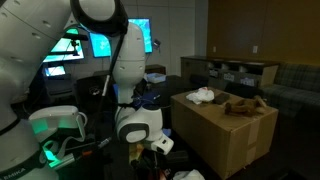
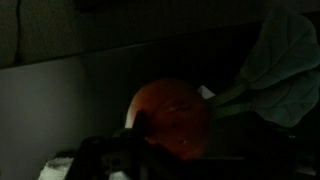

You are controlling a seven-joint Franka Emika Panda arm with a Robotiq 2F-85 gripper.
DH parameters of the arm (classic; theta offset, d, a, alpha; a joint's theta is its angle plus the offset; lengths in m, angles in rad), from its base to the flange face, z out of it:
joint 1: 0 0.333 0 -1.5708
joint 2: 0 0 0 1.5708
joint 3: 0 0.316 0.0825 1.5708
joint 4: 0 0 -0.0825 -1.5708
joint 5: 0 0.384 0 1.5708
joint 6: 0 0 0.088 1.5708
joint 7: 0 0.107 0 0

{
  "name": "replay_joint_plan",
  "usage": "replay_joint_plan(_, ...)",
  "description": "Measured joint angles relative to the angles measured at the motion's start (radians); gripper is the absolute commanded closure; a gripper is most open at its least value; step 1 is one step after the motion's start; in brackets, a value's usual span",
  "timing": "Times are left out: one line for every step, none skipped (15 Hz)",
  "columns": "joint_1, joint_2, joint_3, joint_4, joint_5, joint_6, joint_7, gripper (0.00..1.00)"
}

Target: Pick up all the objects on the box and put them on table, then pick up the all the objects on the table and put them on the box

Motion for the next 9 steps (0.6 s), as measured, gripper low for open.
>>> replay_joint_plan(-0.01, 0.008, 0.004, 0.008, 0.0, 0.0, -0.005, 0.0)
replay_joint_plan(-0.019, 0.015, 0.006, 0.016, 0.0, 0.0, -0.01, 0.0)
replay_joint_plan(-0.026, 0.022, 0.006, 0.023, 0.0, 0.0, -0.016, 0.0)
replay_joint_plan(-0.032, 0.027, 0.006, 0.029, 0.0, 0.0, -0.021, 0.0)
replay_joint_plan(-0.037, 0.031, 0.006, 0.035, 0.0, 0.0, -0.026, 0.06)
replay_joint_plan(-0.041, 0.035, 0.006, 0.039, 0.0, 0.0, -0.031, 0.19)
replay_joint_plan(-0.043, 0.037, 0.005, 0.043, 0.0, -0.001, -0.037, 0.3)
replay_joint_plan(-0.043, 0.039, 0.003, 0.046, 0.0, -0.001, -0.041, 0.31)
replay_joint_plan(-0.043, 0.04, 0.001, 0.049, 0.0, -0.003, -0.046, 0.39)
